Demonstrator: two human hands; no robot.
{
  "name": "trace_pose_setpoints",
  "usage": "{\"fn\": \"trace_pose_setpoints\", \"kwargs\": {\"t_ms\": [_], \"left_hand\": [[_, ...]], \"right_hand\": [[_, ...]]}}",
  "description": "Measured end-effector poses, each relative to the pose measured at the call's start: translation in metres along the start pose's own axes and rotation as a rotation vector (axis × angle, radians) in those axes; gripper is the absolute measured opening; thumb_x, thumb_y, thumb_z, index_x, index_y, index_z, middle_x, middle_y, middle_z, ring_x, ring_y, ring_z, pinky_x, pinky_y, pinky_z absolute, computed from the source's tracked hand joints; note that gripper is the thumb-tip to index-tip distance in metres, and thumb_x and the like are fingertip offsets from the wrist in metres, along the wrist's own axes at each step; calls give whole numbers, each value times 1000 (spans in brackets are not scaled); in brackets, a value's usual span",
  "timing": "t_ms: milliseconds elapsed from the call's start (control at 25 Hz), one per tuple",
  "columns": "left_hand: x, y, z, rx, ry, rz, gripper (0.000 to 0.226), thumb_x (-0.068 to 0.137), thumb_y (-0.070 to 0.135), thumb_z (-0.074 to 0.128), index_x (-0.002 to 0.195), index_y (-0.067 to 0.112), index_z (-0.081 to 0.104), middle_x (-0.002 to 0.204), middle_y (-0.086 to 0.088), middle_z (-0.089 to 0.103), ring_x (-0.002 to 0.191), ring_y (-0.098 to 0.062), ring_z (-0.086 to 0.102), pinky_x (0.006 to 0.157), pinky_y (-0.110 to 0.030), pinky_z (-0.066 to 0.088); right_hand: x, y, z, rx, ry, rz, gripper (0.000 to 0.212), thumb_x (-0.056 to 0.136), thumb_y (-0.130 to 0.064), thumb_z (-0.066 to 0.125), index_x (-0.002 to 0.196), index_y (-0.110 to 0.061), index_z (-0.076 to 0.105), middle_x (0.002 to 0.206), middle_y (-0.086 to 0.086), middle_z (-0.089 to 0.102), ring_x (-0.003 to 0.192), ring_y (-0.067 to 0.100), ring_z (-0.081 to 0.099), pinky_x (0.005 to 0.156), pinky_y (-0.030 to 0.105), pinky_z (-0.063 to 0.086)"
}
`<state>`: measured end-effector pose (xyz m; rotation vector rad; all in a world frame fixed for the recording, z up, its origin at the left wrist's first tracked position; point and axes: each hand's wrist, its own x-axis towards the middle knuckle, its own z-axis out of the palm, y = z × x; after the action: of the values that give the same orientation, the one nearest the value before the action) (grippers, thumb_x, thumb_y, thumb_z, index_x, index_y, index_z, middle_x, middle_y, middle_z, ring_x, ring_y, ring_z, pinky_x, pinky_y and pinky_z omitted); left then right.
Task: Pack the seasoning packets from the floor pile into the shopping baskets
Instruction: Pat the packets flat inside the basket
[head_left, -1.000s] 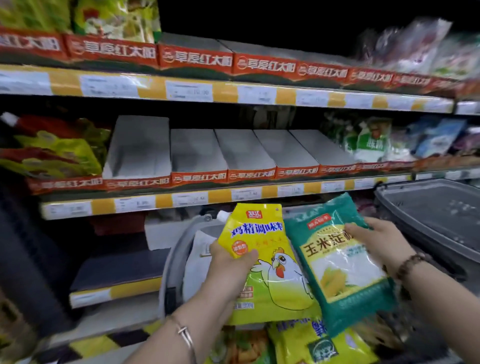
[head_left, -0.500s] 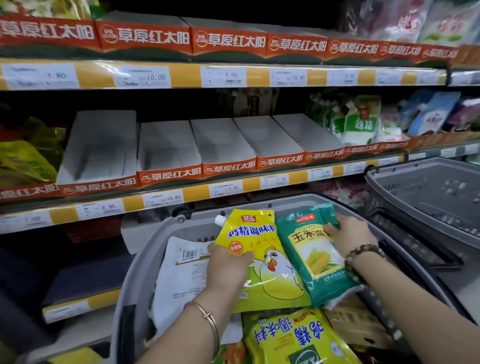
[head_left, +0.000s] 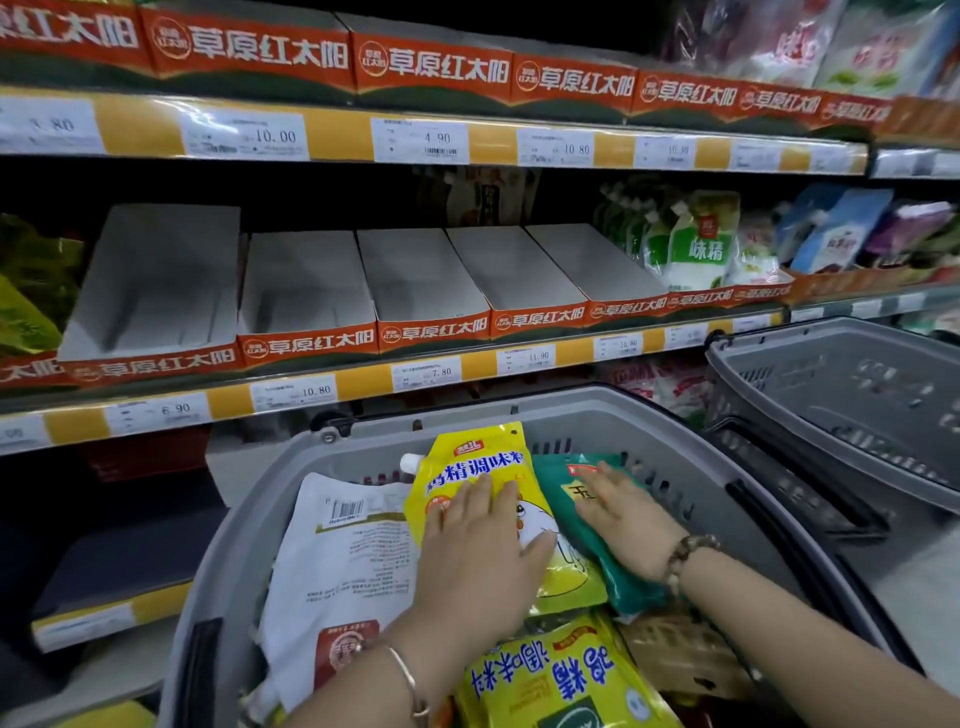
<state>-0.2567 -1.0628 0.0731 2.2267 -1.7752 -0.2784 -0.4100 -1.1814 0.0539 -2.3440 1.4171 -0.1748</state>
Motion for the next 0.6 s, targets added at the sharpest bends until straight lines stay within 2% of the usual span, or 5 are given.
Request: {"fn": "trace_pose_setpoints", "kwargs": {"t_ms": [80, 200, 440, 600], "left_hand": [[3, 4, 6, 127, 4, 43, 66, 96, 57, 22, 152, 24, 11, 160, -4, 5, 147, -20, 2, 117, -45, 4], [7, 6, 12, 228, 5, 67, 67, 97, 55, 18, 152, 17, 10, 159, -11, 6, 147, -26, 5, 116, -47, 8], [26, 13, 13, 287, -69, 64, 67, 98, 49, 20, 150, 7, 15, 157, -20, 11, 145, -32, 11, 115, -47, 14], [21, 9, 18, 270, -26, 77, 67, 98, 49, 19, 150, 7, 15, 157, -19, 11, 145, -31, 11, 116, -45, 12]], "right_hand": [[-5, -3, 12, -119, -42, 0, 50, 100, -42, 25, 148, -33, 16, 157, 2, 8, 143, 16, 15, 116, 38, 14], [-6, -4, 19, -200, -41, 38, 50, 100, -43, 20, 148, -35, 10, 158, -1, 5, 143, 14, 10, 115, 41, 8], [7, 2, 21, -312, -122, 7, 51, 100, -40, 16, 148, -33, 4, 158, 0, -3, 144, 16, 5, 114, 43, 9], [10, 4, 22, -219, -203, 34, 50, 101, -38, 12, 148, -33, -2, 157, 0, -12, 144, 18, -7, 114, 47, -2]]}}
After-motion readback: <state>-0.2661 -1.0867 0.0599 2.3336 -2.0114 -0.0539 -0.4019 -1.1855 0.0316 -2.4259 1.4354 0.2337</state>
